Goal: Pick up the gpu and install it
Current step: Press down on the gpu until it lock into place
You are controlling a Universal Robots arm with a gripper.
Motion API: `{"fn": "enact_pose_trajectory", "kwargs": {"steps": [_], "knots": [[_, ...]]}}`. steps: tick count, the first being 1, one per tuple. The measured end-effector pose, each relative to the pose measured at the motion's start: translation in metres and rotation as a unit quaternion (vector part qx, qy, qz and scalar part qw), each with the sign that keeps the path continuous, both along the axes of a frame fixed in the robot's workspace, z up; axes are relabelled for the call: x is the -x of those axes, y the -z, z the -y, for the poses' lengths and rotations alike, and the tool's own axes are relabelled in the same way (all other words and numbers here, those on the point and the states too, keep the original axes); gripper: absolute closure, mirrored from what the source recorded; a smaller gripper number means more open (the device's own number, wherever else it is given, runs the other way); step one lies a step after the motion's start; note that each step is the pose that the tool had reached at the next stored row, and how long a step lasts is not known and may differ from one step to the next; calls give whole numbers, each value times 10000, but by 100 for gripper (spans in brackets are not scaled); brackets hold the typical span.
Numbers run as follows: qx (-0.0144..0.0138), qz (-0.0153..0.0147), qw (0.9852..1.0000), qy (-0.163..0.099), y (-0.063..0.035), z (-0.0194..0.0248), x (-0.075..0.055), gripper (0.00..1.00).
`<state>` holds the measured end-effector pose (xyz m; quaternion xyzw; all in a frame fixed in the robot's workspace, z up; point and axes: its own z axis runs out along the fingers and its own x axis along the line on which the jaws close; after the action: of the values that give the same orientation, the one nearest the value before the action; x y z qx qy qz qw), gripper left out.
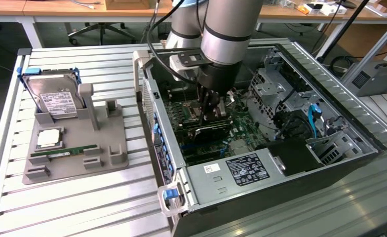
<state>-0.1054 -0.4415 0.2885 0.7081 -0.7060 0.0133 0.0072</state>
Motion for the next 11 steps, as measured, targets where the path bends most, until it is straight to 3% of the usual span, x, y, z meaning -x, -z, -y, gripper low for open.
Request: {"fn": "enact_pose_trajectory", "kwargs": {"steps": [11], "knots": [[22,0,10000,1,77,0,51,89]]}}
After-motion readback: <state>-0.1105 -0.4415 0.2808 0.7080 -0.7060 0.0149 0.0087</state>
